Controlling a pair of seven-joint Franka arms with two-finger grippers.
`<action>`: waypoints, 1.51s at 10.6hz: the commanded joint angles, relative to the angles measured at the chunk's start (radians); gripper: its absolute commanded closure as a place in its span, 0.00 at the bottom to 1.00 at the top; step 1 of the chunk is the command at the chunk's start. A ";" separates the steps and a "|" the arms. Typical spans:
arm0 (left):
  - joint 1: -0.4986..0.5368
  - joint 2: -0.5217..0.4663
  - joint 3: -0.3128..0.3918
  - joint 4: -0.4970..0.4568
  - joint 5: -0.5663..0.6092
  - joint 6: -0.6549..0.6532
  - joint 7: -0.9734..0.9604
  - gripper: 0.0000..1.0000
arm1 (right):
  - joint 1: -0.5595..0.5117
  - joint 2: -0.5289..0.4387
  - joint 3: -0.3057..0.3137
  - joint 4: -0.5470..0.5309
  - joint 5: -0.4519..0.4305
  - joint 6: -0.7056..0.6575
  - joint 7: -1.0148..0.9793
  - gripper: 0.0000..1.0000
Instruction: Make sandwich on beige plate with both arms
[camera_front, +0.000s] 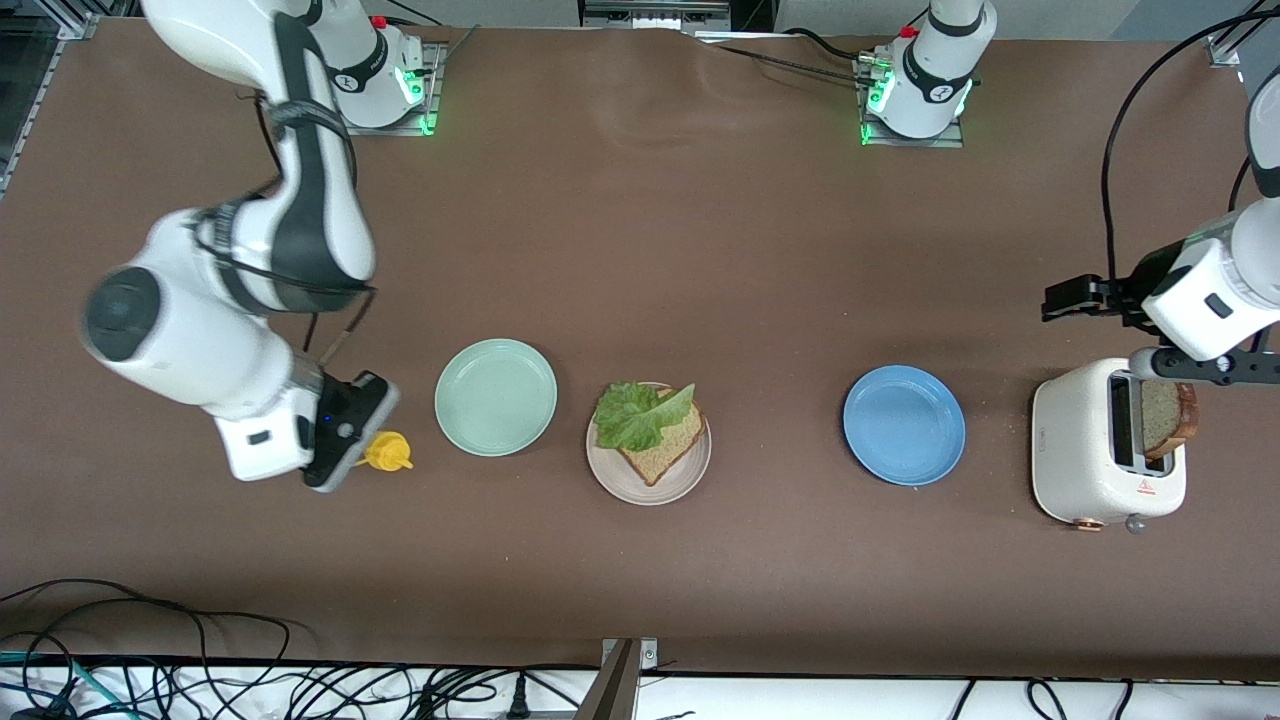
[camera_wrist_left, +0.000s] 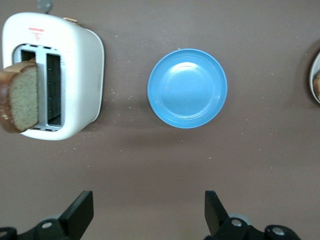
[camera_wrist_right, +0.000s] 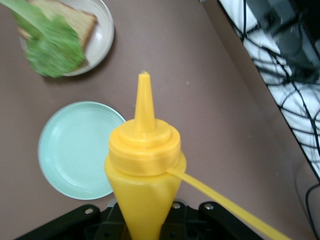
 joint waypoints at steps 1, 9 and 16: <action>0.080 -0.018 -0.004 0.001 0.013 0.001 0.020 0.00 | -0.016 -0.175 0.002 -0.222 0.143 -0.013 -0.189 1.00; 0.082 -0.012 -0.010 -0.041 0.095 -0.008 0.149 0.01 | -0.118 -0.198 0.002 -0.618 0.608 -0.072 -1.003 1.00; 0.138 0.030 -0.004 -0.048 0.127 -0.008 0.272 0.01 | -0.306 0.097 0.009 -0.658 0.873 -0.480 -1.515 1.00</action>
